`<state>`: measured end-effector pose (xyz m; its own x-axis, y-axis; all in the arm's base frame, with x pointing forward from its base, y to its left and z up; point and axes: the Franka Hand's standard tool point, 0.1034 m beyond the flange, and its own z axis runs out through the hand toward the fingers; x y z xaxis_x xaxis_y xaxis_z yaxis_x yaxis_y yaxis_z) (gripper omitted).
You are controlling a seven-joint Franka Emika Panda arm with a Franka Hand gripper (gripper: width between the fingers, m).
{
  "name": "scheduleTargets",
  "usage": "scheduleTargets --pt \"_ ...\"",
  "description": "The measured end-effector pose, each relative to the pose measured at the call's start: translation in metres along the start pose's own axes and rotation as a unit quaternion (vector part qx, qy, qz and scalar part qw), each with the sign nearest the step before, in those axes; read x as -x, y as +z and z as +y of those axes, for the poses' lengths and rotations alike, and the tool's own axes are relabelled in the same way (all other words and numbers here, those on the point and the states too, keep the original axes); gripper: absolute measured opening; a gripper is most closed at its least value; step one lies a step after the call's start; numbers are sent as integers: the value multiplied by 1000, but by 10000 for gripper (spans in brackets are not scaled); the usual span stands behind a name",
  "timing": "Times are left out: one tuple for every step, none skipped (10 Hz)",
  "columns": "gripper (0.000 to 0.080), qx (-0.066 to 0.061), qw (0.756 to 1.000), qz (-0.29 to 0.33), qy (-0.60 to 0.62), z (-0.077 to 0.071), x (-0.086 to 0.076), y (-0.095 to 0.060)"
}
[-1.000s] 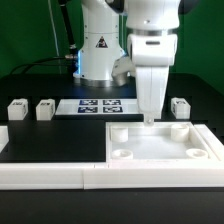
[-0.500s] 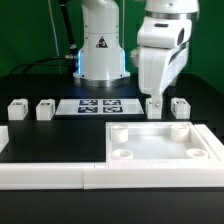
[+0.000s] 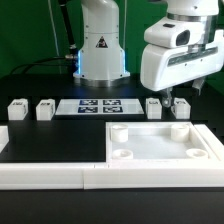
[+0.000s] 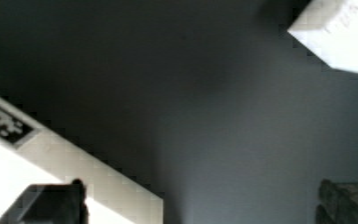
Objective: Assemble square table
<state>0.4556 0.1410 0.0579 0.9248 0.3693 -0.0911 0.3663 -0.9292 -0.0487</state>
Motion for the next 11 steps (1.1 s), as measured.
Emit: scheduleTargets --pt "649 -3 998 -7 59 -9 2 2" --pt "649 -7 993 -14 119 -17 5 4" --pt "649 -12 990 -15 136 -19 5 5" --pt "649 -12 991 -20 131 -19 6 5" --pt "649 -11 991 -28 131 -19 7 5" --pt "649 -13 989 -39 142 -21 9 5" --pt "649 -21 985 -71 158 -29 13 7" --pt "649 -28 978 -118 169 -39 19 11" --pt "649 -41 970 -158 181 -48 23 18" --pt "649 -49 962 -196 184 -53 25 25" --pt "649 -52 956 -228 178 -55 26 29"
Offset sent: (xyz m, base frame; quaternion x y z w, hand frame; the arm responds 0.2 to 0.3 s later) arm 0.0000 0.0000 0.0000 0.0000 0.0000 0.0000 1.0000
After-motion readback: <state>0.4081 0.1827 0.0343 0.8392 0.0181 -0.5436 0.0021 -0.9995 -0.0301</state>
